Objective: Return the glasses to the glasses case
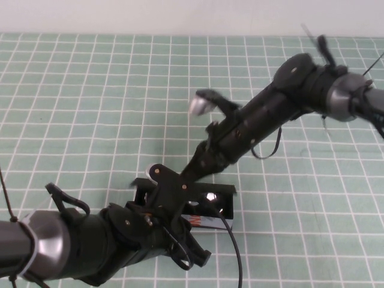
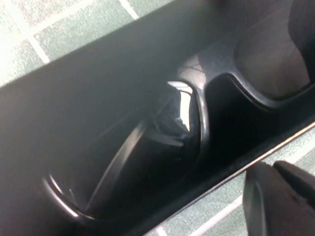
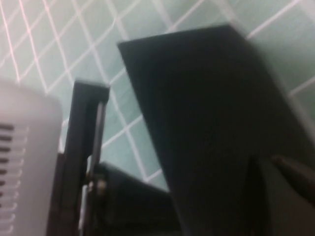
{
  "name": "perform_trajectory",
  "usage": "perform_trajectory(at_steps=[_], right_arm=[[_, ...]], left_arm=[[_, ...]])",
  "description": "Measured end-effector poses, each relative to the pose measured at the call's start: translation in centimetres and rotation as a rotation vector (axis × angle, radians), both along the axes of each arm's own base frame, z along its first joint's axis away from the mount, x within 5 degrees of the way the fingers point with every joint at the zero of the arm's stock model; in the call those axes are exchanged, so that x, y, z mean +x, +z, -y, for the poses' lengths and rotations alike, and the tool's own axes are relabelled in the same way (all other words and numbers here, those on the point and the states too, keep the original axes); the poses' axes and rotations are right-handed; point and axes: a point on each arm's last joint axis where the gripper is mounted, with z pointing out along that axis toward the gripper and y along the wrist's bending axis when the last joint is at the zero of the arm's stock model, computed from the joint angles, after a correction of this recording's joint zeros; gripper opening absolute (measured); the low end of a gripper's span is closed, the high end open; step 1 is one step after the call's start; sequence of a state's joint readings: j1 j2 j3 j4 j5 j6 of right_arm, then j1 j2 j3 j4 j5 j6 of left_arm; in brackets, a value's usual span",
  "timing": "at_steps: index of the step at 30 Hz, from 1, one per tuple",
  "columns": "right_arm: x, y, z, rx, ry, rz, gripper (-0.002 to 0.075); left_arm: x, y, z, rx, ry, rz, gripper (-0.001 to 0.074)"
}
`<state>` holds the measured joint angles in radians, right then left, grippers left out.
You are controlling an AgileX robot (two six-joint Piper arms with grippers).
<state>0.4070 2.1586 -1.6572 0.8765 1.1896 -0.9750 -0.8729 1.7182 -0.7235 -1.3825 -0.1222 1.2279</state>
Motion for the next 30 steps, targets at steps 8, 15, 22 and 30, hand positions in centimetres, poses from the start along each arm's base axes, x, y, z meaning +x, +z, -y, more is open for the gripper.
perform_trajectory(at_steps=[8,15,22,30], right_arm=[[-2.1,-2.4,-0.4,-0.054,0.033,-0.090,-0.0011],[-2.3,-2.6,-0.3,-0.060,0.035,-0.095,-0.0011],[-2.1,1.6,-0.1,-0.065,0.055,0.073,-0.0011],[-2.4,14.7,3.5,0.060,-0.252,0.497,-0.0011]], left_arm=[[-0.1,0.0,0.0,-0.003,-0.005,-0.006,-0.0002],[-0.7,-0.1,0.4,-0.031,-0.053,-0.063,-0.0002],[-1.5,3.8,0.4,-0.145,-0.118,-0.018,-0.0002],[-4.3,13.6,-2.2,-0.282,-0.320,0.328,-0.0002]])
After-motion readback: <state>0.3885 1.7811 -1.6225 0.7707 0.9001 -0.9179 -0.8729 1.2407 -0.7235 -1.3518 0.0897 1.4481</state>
